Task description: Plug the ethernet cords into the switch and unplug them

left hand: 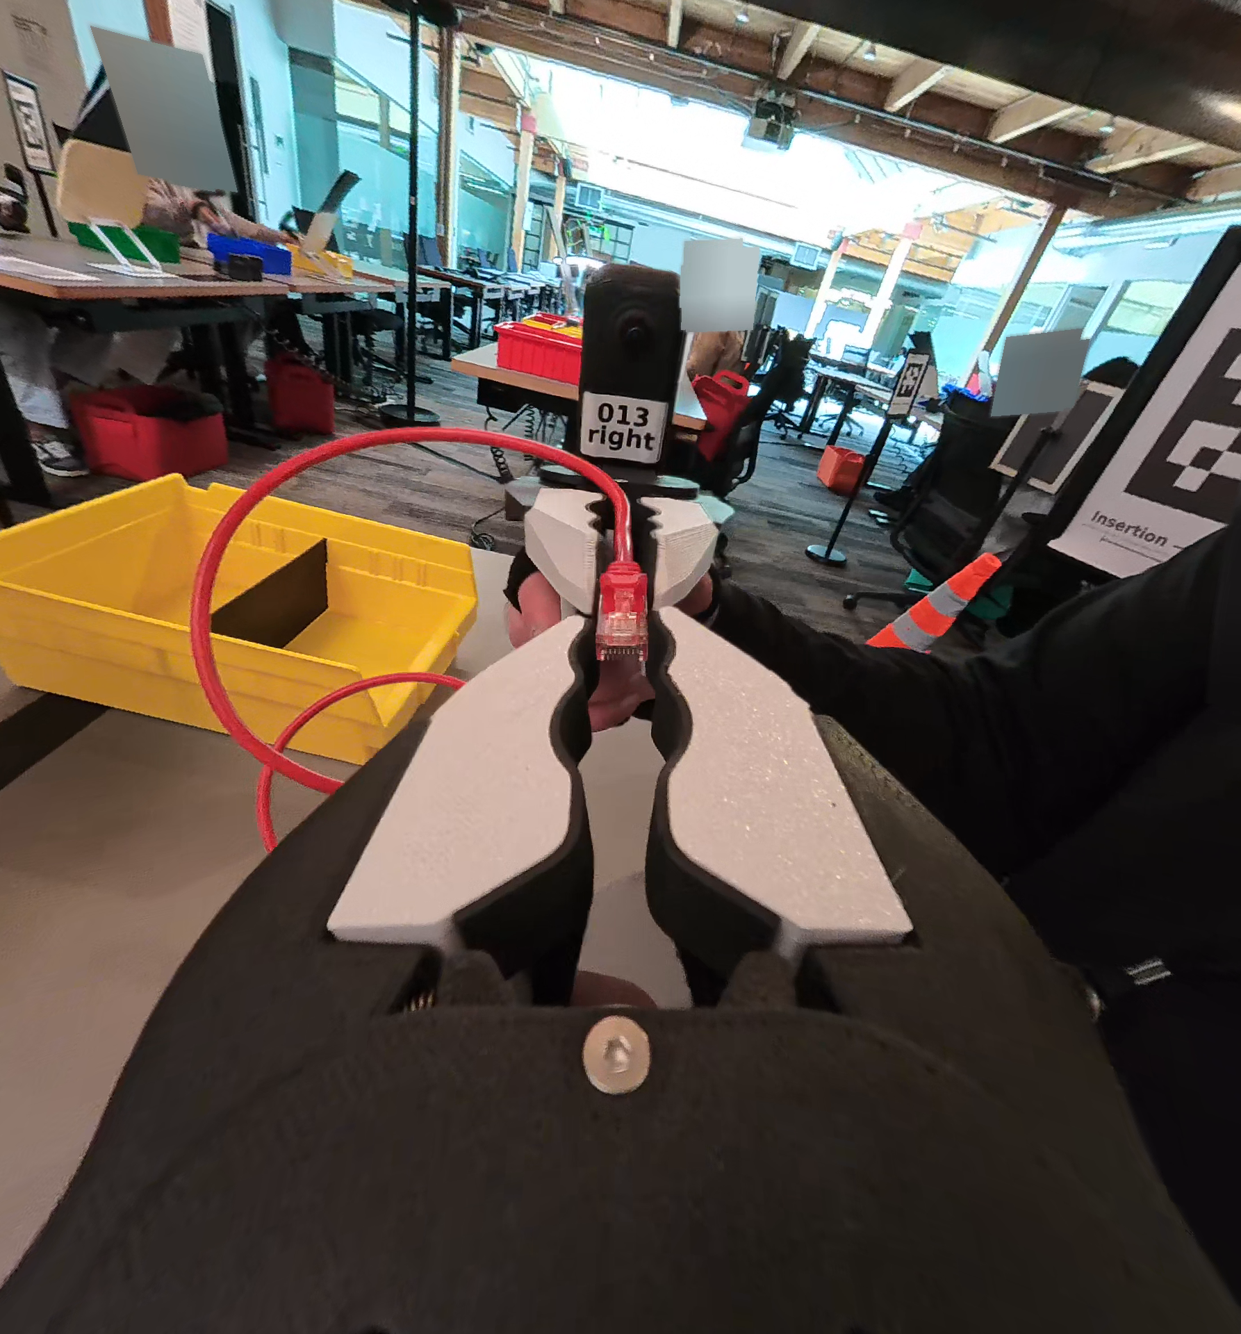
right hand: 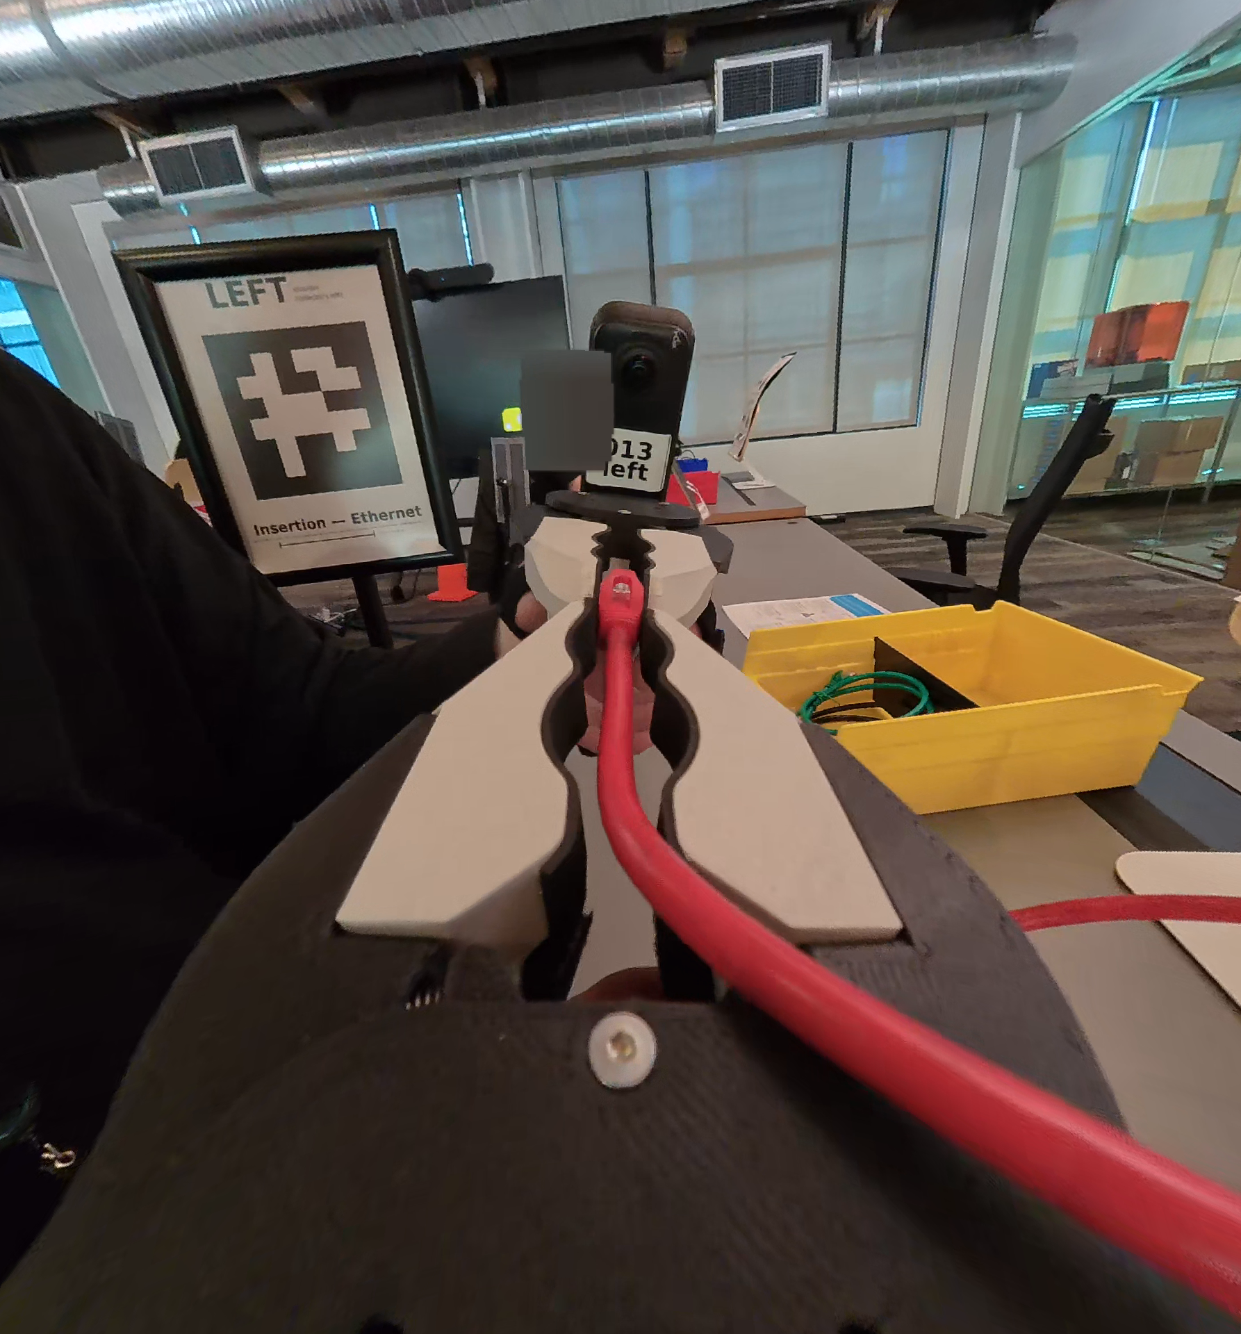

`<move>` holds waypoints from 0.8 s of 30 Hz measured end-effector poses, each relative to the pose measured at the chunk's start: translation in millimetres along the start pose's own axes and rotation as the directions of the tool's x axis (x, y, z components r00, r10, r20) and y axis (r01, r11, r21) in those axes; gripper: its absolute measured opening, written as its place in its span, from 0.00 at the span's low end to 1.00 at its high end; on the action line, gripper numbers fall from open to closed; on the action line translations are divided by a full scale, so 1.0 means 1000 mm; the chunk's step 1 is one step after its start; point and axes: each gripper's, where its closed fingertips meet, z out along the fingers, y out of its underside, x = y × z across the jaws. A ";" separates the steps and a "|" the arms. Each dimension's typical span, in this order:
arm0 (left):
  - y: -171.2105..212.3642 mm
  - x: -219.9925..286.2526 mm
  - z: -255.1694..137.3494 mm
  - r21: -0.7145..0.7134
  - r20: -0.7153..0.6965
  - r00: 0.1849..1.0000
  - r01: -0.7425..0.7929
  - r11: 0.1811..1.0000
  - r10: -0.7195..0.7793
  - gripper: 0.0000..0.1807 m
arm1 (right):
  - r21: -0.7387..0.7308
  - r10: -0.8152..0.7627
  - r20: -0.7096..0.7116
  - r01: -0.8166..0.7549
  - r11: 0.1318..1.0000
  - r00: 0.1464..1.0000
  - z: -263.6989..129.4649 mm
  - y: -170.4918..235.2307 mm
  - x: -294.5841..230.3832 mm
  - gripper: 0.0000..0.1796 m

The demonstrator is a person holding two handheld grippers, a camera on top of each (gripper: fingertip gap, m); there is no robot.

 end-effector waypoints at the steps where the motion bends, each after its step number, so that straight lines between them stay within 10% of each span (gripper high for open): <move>1: -0.001 -0.001 0.000 0.008 0.002 1.000 0.005 1.000 -0.005 0.06 | 0.001 -0.006 -0.006 0.006 1.000 1.000 0.000 0.000 0.001 0.05; 9: -0.018 -0.013 -0.016 0.075 0.105 0.993 -0.064 0.995 0.056 0.22 | 0.046 -0.034 -0.092 0.038 0.998 0.995 -0.024 -0.015 0.014 0.05; 15: 0.044 -0.035 -0.012 -0.308 0.177 0.931 -0.254 0.917 0.318 0.42 | 0.022 -0.104 -0.188 0.110 0.994 0.977 -0.058 -0.035 0.015 0.05; 24: 0.180 -0.086 0.004 -0.731 0.071 0.882 -0.272 0.626 0.465 0.38 | -0.031 -0.161 -0.250 0.158 0.987 0.955 -0.077 -0.040 0.009 0.05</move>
